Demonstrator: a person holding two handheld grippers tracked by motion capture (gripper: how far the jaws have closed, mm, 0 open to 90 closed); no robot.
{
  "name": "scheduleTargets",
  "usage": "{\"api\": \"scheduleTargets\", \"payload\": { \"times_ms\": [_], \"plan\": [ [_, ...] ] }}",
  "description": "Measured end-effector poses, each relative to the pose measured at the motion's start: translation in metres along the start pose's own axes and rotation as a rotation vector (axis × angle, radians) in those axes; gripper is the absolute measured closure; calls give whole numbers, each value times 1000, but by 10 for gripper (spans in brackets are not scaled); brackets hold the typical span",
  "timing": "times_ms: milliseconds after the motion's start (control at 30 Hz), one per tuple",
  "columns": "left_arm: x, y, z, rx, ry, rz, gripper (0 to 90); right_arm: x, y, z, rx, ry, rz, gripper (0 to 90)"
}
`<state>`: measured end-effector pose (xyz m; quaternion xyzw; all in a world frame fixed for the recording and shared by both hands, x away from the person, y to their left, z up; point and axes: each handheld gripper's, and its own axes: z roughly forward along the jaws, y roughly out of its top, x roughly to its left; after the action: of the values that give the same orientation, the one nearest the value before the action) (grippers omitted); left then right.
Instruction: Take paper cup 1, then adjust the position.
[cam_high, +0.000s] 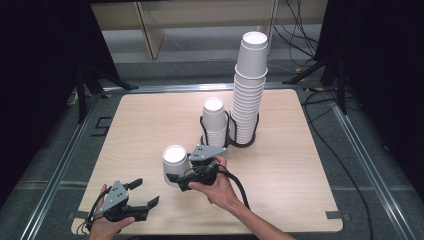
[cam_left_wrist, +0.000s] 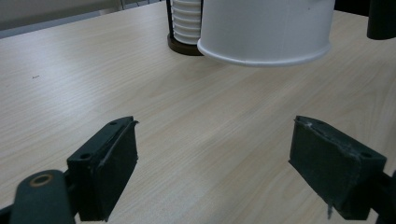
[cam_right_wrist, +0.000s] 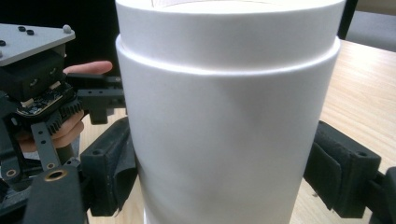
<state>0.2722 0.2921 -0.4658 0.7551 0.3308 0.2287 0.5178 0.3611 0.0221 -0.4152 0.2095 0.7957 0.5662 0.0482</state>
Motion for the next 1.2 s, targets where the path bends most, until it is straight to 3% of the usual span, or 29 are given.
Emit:
{"api": "scheduleTargets", "payload": {
  "times_ms": [100, 233, 267, 433, 467, 600, 700, 733, 800, 833, 867, 1100, 1200],
  "plan": [
    [0, 1, -2, -2, 1, 6, 147, 3, -2, 3, -15, 20, 5, 193],
    [-1, 1, -3, 17, 7, 2, 147, 6, -3, 5, 5, 27, -2, 193],
    [-1, 1, -1, -8, -11, 13, 148, 7, -4, 6, 5, 35, -2, 193],
    [-4, 2, -1, -3, -20, 17, 147, 11, -6, 11, 15, 51, -8, 193],
    [-4, 2, 1, -26, -38, 24, 148, 11, -7, 13, 7, 50, -17, 193],
    [-5, 3, 0, -3, -41, 40, 147, 15, -7, 17, 4, 71, -22, 193],
    [-4, 3, 0, -6, -48, 32, 147, 16, -7, 18, 18, 75, -17, 193],
    [-4, 2, 1, -20, -59, 8, 147, 17, -7, 19, 18, 73, -25, 193],
    [-4, 3, 0, -3, -60, 16, 147, 17, -7, 20, 23, 73, -26, 193],
    [-4, 3, 0, -10, -63, 11, 147, 18, -8, 23, 13, 98, -11, 193],
    [-6, 3, 2, -31, -87, -5, 147, 20, -8, 23, 20, 85, -31, 193],
    [-9, 4, 2, -9, -95, 15, 147, 23, -7, 23, 16, 100, -32, 193],
    [-9, 4, 4, -21, -103, 7, 147, 24, -8, 25, 11, 110, -21, 193]
  ]
}}
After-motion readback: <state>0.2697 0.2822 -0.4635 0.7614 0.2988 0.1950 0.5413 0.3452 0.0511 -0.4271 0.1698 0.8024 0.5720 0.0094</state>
